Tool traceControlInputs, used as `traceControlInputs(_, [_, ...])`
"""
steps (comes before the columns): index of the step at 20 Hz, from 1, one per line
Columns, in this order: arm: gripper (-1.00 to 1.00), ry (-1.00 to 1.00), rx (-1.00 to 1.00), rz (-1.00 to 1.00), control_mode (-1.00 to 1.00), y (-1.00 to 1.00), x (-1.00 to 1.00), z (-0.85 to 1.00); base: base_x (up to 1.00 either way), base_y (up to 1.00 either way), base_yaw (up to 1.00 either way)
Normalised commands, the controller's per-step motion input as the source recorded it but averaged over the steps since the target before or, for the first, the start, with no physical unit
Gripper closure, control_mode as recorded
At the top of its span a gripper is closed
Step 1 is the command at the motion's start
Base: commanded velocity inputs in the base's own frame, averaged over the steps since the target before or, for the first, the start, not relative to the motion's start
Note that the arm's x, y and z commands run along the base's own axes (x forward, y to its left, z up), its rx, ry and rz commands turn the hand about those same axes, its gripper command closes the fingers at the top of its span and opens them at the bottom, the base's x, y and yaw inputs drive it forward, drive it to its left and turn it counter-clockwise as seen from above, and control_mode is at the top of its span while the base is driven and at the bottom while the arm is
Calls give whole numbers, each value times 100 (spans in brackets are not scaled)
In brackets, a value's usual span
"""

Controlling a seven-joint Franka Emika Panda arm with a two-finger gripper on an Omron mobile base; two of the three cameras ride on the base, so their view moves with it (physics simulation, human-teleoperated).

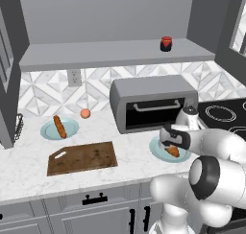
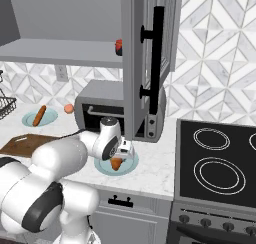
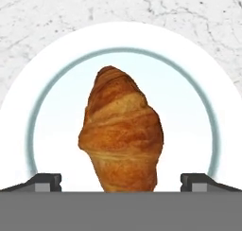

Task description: From the different types of pastries on the counter, select a croissant and place it on the cutting board. Then retrieve a jar of jam from the cabinet and place it alongside the croissant on the cutting board.

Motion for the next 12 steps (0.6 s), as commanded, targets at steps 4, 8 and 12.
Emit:
traceControlInputs(4, [-100, 0, 0, 0, -100, 0, 11, -18, 0, 0, 0])
traceControlInputs(8, [-100, 0, 0, 0, -100, 0, 11, -21, 0, 0, 0])
traceControlInputs(12, [-100, 0, 0, 0, -100, 0, 4, -11, 0, 0, 0])
